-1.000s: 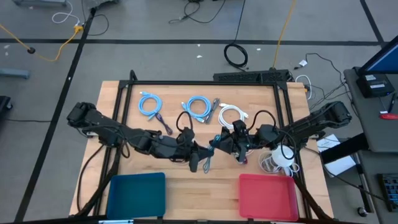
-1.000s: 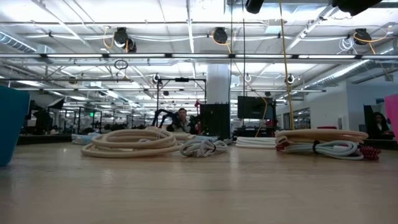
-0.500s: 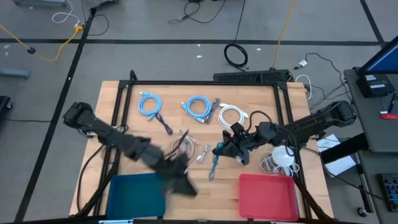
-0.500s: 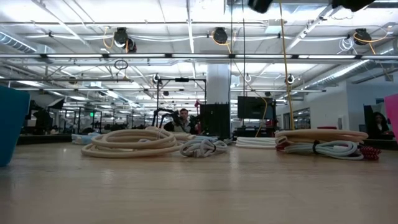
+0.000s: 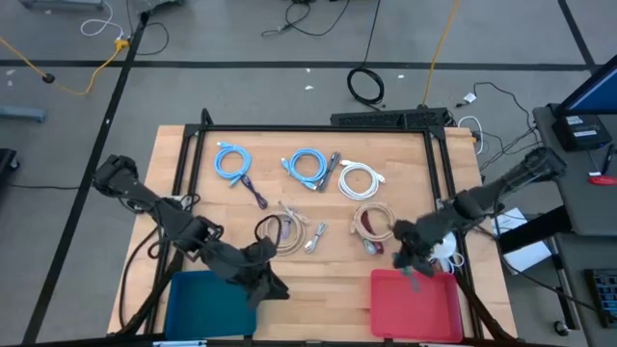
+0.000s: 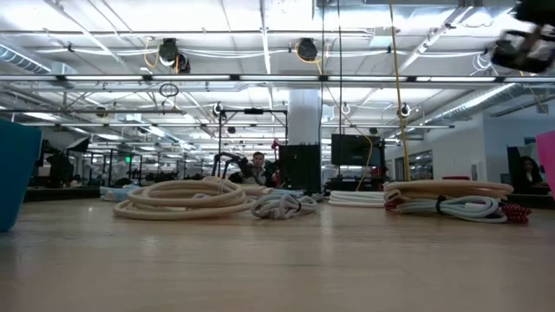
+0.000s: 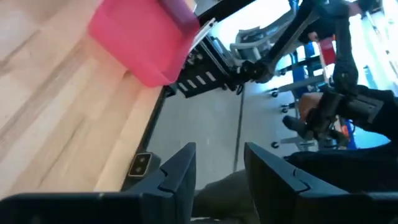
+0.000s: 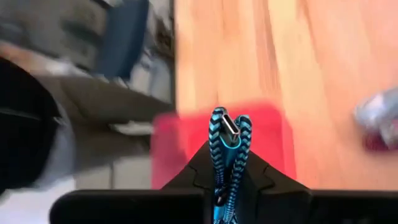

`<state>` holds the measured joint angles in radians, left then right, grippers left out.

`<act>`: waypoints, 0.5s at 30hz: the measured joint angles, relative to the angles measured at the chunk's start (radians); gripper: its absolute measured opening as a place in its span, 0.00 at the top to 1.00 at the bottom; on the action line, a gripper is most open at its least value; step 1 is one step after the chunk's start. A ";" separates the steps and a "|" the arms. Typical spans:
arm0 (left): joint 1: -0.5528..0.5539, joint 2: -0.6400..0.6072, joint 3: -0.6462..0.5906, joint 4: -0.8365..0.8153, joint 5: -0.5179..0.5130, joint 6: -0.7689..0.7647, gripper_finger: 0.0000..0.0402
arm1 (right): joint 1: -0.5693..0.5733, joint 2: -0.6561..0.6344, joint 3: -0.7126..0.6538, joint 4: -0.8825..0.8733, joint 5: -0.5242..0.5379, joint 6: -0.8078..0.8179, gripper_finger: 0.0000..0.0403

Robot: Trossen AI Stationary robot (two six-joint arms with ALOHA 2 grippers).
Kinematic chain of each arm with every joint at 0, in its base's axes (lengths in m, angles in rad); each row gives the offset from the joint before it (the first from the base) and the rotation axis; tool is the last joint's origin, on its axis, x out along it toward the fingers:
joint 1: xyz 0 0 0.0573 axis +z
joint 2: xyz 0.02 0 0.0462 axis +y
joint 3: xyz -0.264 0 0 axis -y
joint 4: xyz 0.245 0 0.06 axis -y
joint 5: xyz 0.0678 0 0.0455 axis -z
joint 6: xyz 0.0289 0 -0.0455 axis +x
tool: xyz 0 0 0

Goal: Pick & Place USB Port
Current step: Put the blue and black charger cable into the pink bin

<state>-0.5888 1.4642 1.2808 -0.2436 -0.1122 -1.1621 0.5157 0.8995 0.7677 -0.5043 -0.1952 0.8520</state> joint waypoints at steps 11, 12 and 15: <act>0.035 0.000 0.000 -0.120 0.015 -0.026 0.66 | 0.304 0.275 0.000 -0.039 0.086 0.048 0.97; 0.041 0.000 0.000 -0.123 0.014 -0.026 0.66 | 0.319 0.305 0.002 -0.039 0.085 0.042 0.97; 0.053 0.000 0.000 -0.129 0.015 -0.026 0.66 | 0.347 0.382 0.018 -0.039 0.085 0.015 0.97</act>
<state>-0.5360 1.4647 1.2808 -0.3723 -0.0972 -1.1885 0.8628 1.2812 0.7858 -0.5434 -0.1105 0.8671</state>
